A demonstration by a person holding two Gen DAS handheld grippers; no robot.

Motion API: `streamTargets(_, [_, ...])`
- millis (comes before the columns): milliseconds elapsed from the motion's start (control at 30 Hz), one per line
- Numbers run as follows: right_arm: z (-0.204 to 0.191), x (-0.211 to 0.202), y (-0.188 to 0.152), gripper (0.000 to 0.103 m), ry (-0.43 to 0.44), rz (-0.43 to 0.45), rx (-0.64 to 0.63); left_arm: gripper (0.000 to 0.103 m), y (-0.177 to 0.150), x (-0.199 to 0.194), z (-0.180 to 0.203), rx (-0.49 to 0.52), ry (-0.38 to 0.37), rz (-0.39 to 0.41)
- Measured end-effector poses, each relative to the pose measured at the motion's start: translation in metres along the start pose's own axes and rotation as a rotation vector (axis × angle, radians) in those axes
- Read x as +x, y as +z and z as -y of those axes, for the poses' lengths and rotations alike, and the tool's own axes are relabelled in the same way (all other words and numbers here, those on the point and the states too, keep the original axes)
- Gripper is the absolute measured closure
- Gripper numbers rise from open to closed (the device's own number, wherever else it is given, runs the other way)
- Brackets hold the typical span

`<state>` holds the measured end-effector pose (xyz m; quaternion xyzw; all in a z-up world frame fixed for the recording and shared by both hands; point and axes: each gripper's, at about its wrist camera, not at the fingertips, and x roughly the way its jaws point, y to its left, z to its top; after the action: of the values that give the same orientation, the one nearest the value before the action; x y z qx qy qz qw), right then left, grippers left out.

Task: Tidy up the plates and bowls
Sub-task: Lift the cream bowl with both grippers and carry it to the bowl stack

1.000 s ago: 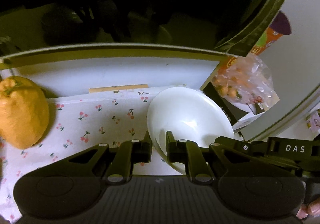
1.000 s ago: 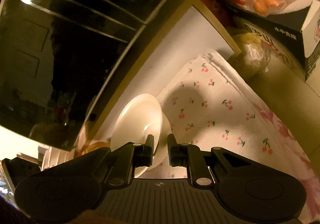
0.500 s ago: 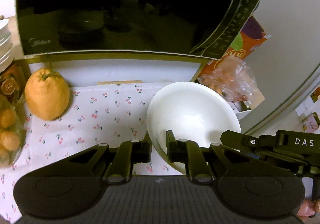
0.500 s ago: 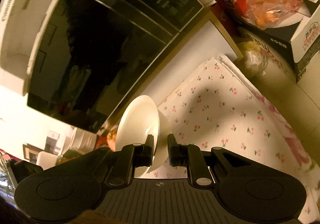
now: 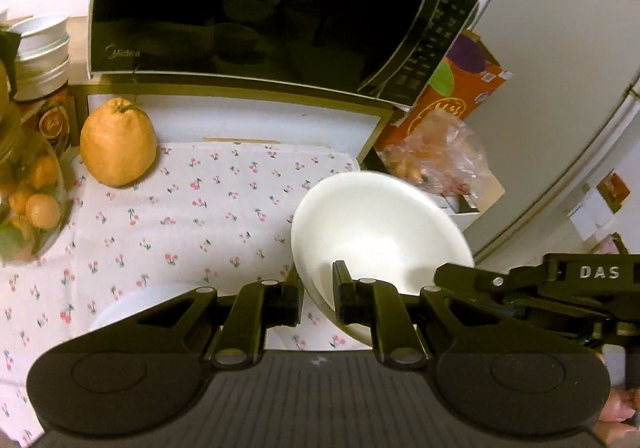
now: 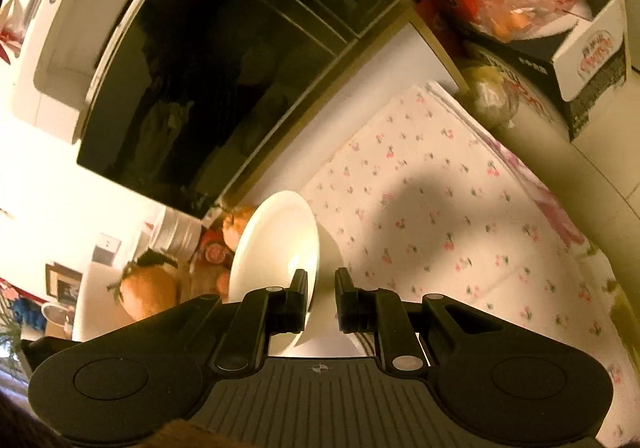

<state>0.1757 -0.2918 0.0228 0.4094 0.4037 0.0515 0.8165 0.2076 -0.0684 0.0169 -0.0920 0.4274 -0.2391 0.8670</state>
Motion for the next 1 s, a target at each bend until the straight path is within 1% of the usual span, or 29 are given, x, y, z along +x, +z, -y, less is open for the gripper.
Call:
streamTargets(133, [0.009, -0.008, -0.015, 0.088, 0.007, -0.015, 0.016, 0.089, -0.018, -0.006, 0.001, -0.031, 0.0, -0.007])
streamTargets(267, [0.014, -0.018, -0.029, 0.088, -0.01, -0.02, 0.004, 0.088, -0.037, -0.012, 0.003, -0.049, -0.013, -0.014])
streamTargets(500, [0.029, -0.032, -0.049, 0.088, -0.025, -0.002, 0.018, 0.088, -0.066, -0.02, 0.01, -0.031, -0.037, 0.008])
streamTargets(600, [0.035, -0.036, -0.056, 0.088, -0.025, 0.006, 0.014, 0.087, -0.073, -0.019, 0.01, -0.029, -0.045, -0.004])
streamTargets(700, [0.037, -0.037, -0.061, 0.088, -0.029, 0.005, -0.016, 0.087, -0.079, -0.021, 0.01, -0.039, -0.053, 0.0])
streamTargets(800, [0.04, -0.04, -0.064, 0.088, -0.04, 0.005, -0.002, 0.088, -0.086, -0.017, 0.009, -0.043, -0.06, -0.02])
streamTargets(867, [0.041, -0.041, -0.067, 0.088, -0.06, 0.003, -0.014, 0.087, -0.091, -0.014, 0.011, -0.04, -0.063, -0.044])
streamTargets(1000, [0.046, -0.041, -0.071, 0.088, -0.094, -0.018, -0.028, 0.087, -0.096, -0.014, 0.015, -0.021, -0.065, -0.057])
